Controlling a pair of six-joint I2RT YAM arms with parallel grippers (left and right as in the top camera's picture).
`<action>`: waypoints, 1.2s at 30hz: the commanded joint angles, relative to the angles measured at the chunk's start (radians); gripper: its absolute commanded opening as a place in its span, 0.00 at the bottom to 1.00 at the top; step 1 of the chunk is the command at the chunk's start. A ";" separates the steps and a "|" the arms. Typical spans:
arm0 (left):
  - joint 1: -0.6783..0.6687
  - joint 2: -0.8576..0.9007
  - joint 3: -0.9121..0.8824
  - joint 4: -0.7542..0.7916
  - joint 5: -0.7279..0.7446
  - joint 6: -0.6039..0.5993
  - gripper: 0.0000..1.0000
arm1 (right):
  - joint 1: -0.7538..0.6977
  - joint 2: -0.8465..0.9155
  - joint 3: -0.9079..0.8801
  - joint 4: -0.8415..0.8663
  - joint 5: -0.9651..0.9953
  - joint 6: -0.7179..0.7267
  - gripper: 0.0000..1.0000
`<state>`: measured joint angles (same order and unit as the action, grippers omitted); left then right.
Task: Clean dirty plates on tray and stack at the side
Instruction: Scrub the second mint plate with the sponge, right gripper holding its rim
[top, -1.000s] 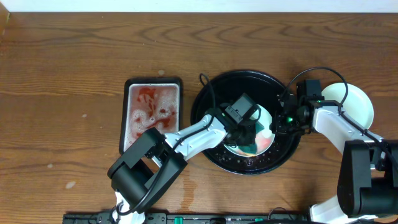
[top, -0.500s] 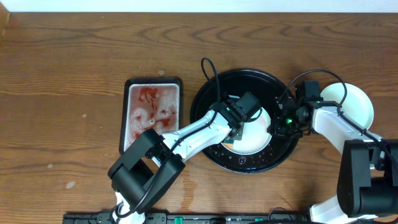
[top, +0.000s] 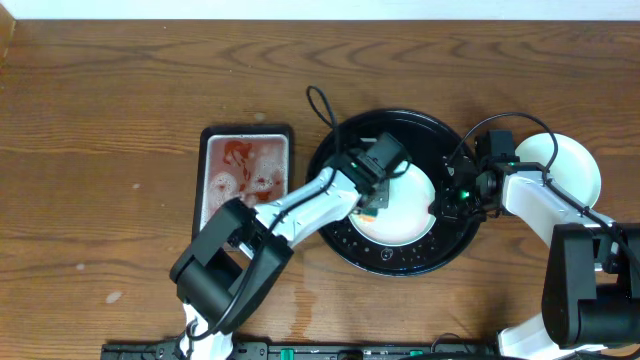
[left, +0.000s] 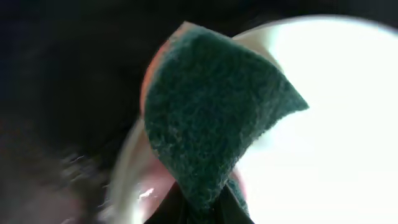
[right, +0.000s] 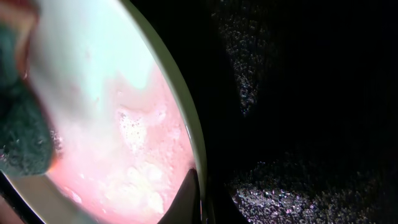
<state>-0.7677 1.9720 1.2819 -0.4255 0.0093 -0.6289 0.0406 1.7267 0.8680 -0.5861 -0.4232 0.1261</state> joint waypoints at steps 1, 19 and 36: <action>-0.010 0.054 -0.016 0.104 0.322 -0.091 0.08 | 0.000 0.018 -0.014 -0.006 0.052 -0.023 0.01; -0.041 0.119 -0.015 -0.049 0.074 -0.052 0.07 | 0.000 0.018 -0.014 -0.016 0.052 -0.031 0.01; -0.064 0.102 0.190 -0.480 -0.418 -0.012 0.07 | 0.000 0.018 -0.014 -0.021 0.053 -0.038 0.01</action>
<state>-0.8425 2.0426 1.4410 -0.8219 -0.2451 -0.6613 0.0410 1.7279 0.8680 -0.6014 -0.4397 0.1101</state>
